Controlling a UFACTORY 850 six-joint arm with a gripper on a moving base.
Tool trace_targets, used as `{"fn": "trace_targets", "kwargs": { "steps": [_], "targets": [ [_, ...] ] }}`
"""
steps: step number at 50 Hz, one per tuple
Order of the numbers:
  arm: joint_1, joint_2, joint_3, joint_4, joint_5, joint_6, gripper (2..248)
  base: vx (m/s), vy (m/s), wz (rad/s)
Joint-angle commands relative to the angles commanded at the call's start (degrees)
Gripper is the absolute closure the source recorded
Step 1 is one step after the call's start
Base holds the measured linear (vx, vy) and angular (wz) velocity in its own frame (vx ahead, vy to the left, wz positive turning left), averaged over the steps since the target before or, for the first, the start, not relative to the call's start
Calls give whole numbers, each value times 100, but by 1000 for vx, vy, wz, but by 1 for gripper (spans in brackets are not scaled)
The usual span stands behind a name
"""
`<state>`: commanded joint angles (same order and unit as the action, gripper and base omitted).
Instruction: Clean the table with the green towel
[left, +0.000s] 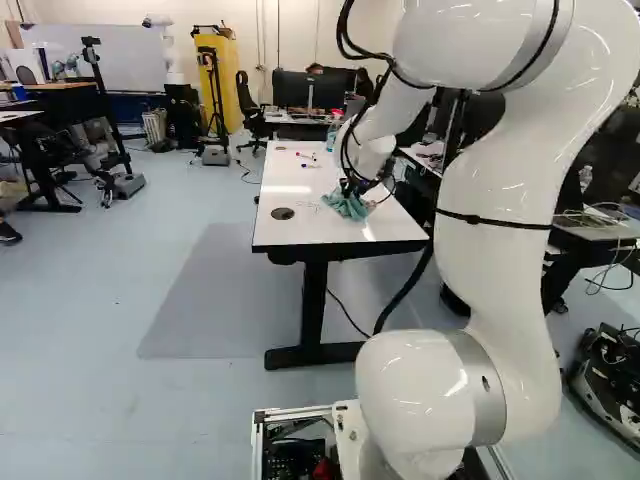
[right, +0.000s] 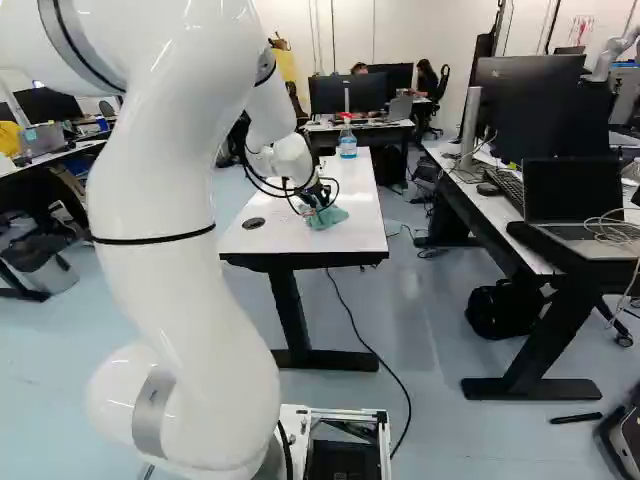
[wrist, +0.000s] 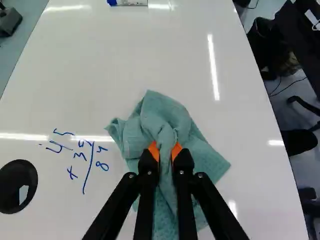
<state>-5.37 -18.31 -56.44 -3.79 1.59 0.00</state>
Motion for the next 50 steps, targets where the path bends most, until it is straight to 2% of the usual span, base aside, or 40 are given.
{"fn": "trace_targets", "kwargs": {
  "steps": [13, 25, 40, 50],
  "targets": [
    [-154, 240, 291, 0, 0, 0, 204, 0, 0, 0],
    [-346, 185, 225, 0, 0, 0, 204, 0, 0, 0],
    [-347, 267, 238, 0, -12, 0, 204, 0, 0, 0],
    [-347, 417, 269, 0, -183, 0, 204, 0, 0, 0]
  ]
}}
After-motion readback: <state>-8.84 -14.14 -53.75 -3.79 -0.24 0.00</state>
